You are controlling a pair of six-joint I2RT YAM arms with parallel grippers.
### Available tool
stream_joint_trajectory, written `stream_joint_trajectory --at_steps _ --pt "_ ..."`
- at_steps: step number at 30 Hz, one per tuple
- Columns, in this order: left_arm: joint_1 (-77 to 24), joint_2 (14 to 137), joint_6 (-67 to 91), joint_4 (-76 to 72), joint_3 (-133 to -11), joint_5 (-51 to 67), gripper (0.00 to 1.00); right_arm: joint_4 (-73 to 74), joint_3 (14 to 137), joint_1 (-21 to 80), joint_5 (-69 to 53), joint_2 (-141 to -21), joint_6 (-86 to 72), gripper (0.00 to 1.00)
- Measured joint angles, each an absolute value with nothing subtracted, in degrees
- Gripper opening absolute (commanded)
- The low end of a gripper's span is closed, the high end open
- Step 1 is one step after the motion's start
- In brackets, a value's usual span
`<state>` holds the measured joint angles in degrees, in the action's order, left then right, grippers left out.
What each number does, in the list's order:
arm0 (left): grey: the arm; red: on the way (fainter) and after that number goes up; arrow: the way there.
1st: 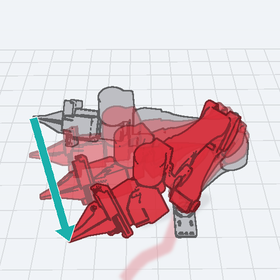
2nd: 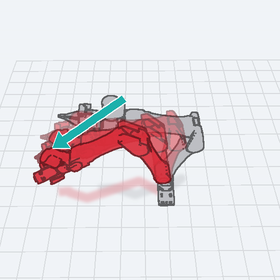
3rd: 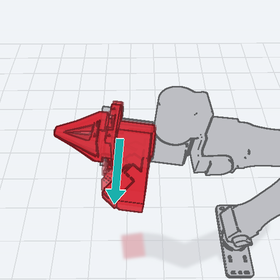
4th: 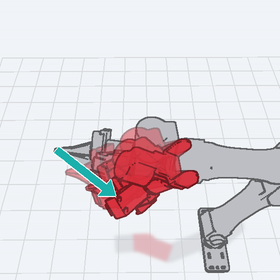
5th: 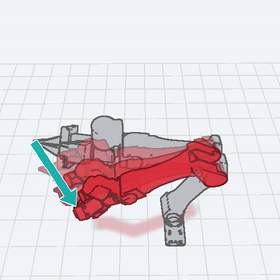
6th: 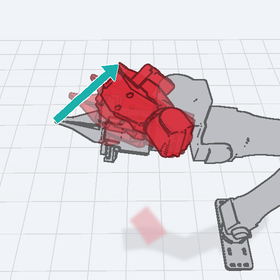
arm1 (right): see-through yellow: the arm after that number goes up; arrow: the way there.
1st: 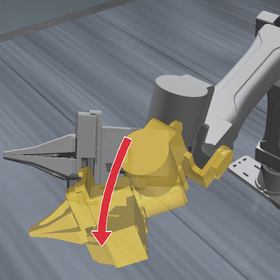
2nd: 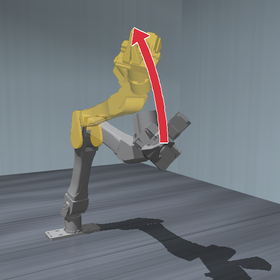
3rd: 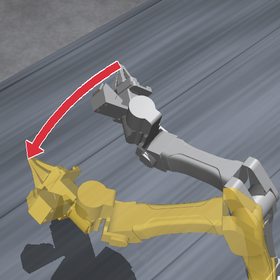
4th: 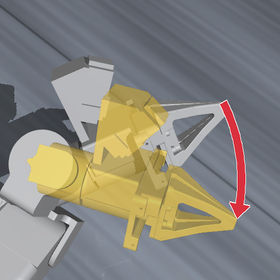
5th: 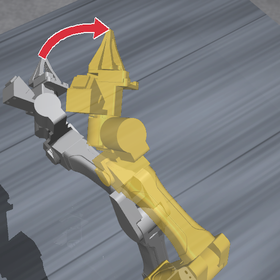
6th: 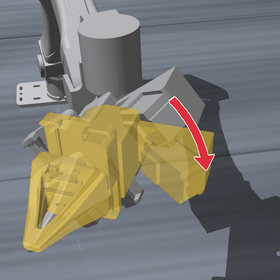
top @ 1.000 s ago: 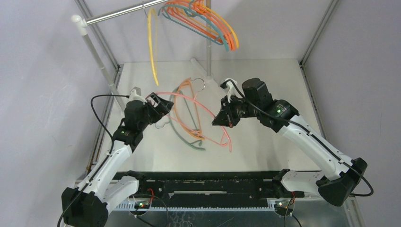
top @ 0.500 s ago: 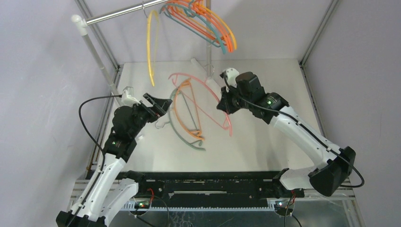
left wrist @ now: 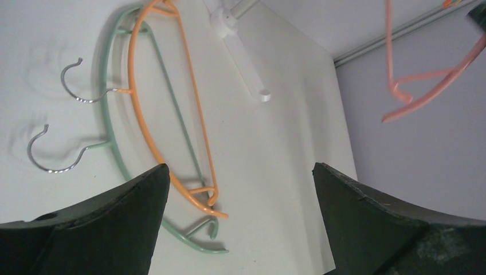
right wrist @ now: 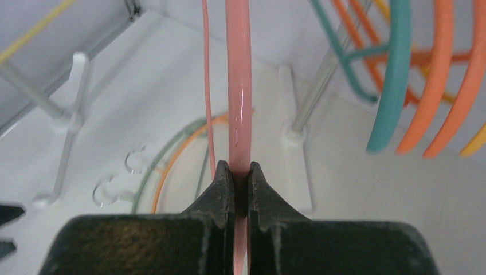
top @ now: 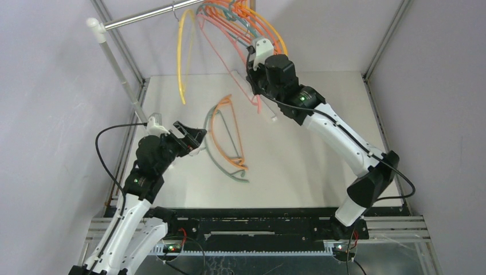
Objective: Organize the hangers
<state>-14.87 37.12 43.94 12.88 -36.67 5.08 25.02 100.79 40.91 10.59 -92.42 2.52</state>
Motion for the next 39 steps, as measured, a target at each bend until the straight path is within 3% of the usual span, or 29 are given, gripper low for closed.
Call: stream_joint_trajectory --at_steps 20,32,35,39 --pt "-14.4 37.5 41.4 16.1 -34.7 4.7 0.99 16.1 131.4 42.7 16.9 -117.4 11.3 0.0" --pt "-13.6 38.4 40.9 17.8 -34.8 4.9 0.99 10.9 138.4 42.7 15.7 -126.7 12.5 0.0" --pt "-13.1 39.0 40.9 18.0 -34.8 5.0 0.99 9.4 140.0 42.7 15.7 -128.7 12.5 0.04" --pt "-12.4 39.4 40.4 18.4 -34.8 5.4 0.99 8.9 141.2 42.5 15.4 -129.9 12.8 0.24"
